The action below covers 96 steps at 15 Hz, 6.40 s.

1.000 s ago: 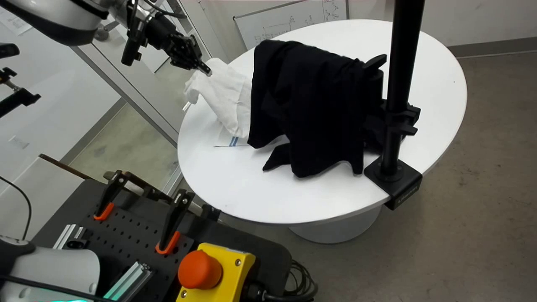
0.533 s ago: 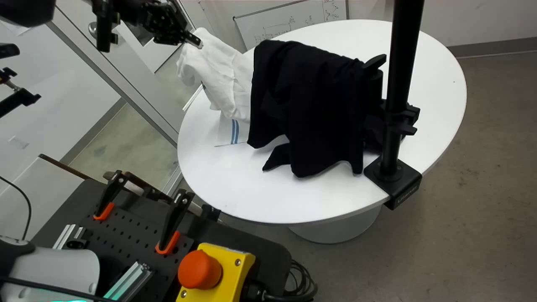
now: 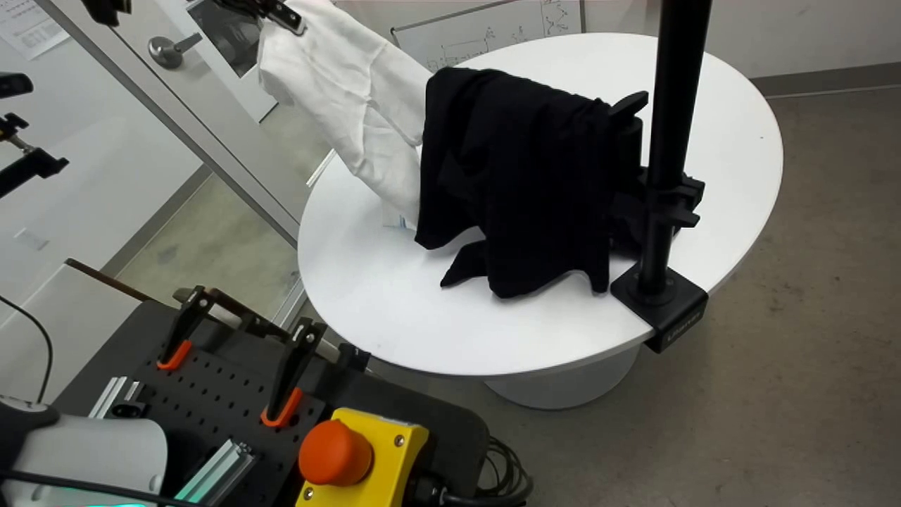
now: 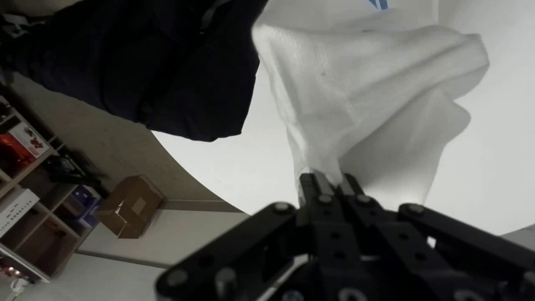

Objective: Hang the white cloth on top of the black cloth on the stand

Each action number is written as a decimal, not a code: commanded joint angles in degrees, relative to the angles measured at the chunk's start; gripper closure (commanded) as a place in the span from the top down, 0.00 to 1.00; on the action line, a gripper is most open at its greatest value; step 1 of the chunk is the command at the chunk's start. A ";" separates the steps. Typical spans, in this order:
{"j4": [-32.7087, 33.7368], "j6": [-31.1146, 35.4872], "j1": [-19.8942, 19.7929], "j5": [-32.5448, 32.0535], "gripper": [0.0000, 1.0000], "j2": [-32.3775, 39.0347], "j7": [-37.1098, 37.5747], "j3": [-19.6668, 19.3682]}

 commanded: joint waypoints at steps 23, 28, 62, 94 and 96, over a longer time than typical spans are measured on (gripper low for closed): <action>24.70 -26.03 -20.24 7.01 0.01 -1.89 18.63 3.94; 41.21 -34.13 -18.51 9.65 0.01 7.99 19.06 2.04; 28.76 -22.95 -7.62 11.31 0.01 19.64 31.58 -6.12; -2.22 -25.01 -12.93 -0.14 1.00 -7.07 21.97 -1.11; -1.80 -24.30 -12.66 0.07 1.00 -6.57 20.84 -0.87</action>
